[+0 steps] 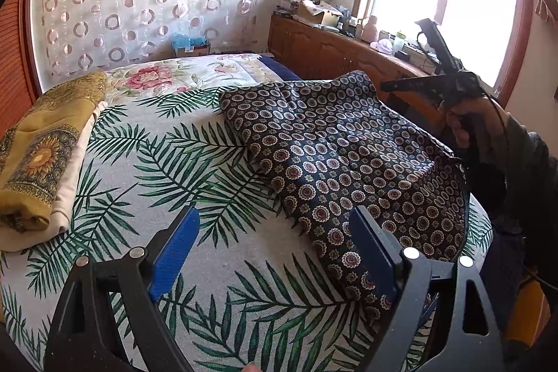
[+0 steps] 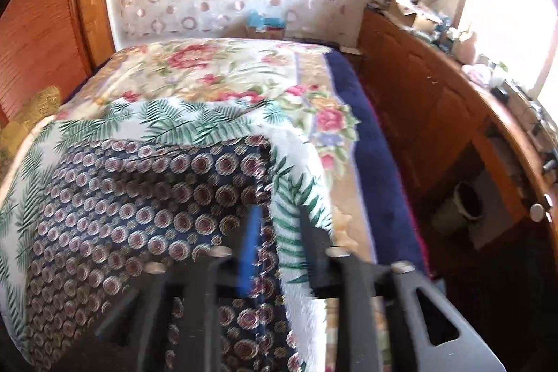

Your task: Fold small clothes

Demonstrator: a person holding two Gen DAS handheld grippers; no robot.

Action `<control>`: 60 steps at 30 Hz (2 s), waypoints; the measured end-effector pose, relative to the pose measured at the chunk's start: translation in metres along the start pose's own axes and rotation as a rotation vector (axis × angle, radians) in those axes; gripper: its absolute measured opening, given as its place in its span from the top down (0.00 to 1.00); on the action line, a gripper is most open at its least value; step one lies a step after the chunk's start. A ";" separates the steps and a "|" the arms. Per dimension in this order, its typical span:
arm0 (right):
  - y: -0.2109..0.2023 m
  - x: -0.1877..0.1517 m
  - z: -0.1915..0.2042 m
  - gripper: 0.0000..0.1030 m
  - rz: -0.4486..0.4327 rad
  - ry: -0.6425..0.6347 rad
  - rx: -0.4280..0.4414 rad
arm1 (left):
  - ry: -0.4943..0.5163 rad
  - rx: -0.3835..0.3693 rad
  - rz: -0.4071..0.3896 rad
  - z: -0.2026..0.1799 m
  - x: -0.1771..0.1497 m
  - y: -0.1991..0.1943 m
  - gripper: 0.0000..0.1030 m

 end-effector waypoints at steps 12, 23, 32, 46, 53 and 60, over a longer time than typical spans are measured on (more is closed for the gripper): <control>0.020 0.037 0.031 0.60 -0.068 -0.040 0.012 | 0.016 0.027 0.055 0.000 0.010 0.038 0.15; 0.094 0.027 0.015 0.60 0.094 0.014 -0.067 | 0.012 0.019 0.137 0.001 0.005 0.064 0.15; 0.041 0.015 0.008 0.60 -0.002 0.000 -0.017 | 0.018 0.030 0.176 0.000 0.000 0.074 0.15; -0.040 -0.097 0.008 0.50 -0.061 -0.026 0.047 | 0.090 0.069 0.219 -0.007 -0.003 0.084 0.13; -0.065 -0.155 0.002 0.50 -0.021 -0.037 0.029 | 0.090 0.068 0.221 -0.007 -0.002 0.085 0.12; -0.083 -0.189 0.000 0.50 -0.001 0.007 0.022 | 0.098 0.029 0.219 -0.010 -0.002 0.074 0.16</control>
Point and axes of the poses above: each gripper's, at about its wrist camera, not at the fingertips, and y roughly the way its jaws point, z to its left, x to its top, the point moved 5 cm from there along y, roughly the way its jaws point, and after that the axes turned 8 degrees about -x, right-handed, at the moved point
